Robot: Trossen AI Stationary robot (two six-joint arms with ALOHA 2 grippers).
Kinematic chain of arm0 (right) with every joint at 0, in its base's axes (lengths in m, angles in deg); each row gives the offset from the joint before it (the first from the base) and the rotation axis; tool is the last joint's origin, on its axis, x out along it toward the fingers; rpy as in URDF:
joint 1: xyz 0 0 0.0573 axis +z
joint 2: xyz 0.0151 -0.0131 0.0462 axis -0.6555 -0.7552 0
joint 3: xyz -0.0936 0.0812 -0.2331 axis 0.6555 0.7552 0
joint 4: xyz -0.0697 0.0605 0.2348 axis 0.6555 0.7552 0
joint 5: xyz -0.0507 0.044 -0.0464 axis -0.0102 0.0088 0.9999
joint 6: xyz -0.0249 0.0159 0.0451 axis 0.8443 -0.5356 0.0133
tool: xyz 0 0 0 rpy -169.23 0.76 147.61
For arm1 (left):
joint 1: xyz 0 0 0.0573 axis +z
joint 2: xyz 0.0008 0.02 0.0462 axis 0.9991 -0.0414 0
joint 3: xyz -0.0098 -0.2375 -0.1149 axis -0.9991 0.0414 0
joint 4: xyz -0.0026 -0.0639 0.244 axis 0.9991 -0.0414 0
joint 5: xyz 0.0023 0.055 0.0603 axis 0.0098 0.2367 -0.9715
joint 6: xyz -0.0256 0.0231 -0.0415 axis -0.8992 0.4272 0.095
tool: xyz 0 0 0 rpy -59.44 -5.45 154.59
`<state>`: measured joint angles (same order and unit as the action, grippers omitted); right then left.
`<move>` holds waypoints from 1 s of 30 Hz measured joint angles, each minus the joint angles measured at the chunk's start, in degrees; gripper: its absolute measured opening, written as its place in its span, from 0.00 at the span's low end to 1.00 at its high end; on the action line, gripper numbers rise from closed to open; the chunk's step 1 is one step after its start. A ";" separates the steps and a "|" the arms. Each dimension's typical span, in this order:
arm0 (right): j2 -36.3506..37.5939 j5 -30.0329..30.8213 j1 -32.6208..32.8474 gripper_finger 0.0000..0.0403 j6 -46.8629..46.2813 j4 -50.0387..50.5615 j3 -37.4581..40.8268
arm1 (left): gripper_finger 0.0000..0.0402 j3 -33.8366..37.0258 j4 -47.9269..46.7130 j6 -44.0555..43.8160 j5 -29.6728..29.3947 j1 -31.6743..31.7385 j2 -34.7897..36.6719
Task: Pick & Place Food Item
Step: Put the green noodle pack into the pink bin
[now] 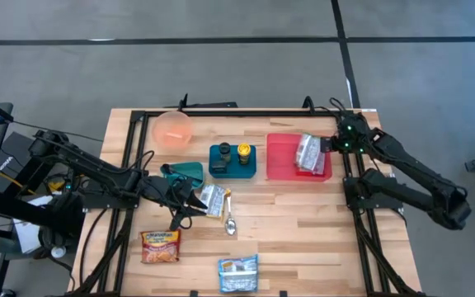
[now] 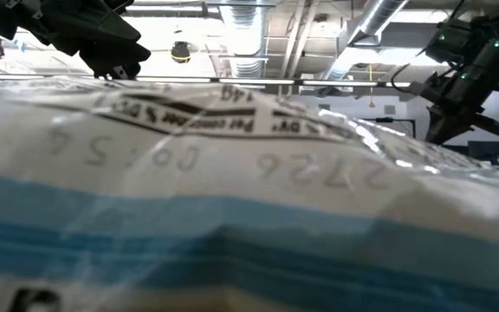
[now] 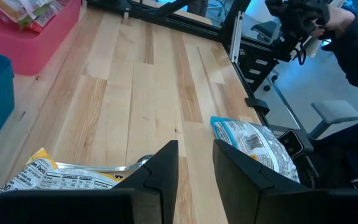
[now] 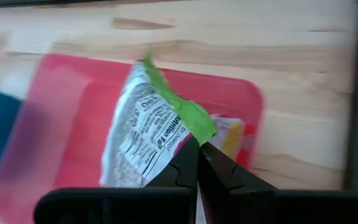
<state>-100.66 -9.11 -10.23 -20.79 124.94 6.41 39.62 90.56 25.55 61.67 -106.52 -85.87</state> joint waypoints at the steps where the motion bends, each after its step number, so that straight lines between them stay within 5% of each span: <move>1: 0.00 0.78 -0.31 0.00 0.09 0.39 0.00 | 0.24 0.00 0.01 0.00 0.00 0.00 0.00; 21: -4.71 5.87 -1.52 0.00 0.43 0.97 0.00 | 0.24 0.00 0.01 0.01 0.00 0.00 0.00; 30: -4.37 5.84 -1.52 0.13 0.56 -1.30 -0.02 | 0.24 0.00 0.01 0.00 0.00 0.00 0.01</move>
<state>-105.03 -3.27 -11.75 -20.24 123.63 6.39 39.62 90.56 25.55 61.67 -106.52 -85.86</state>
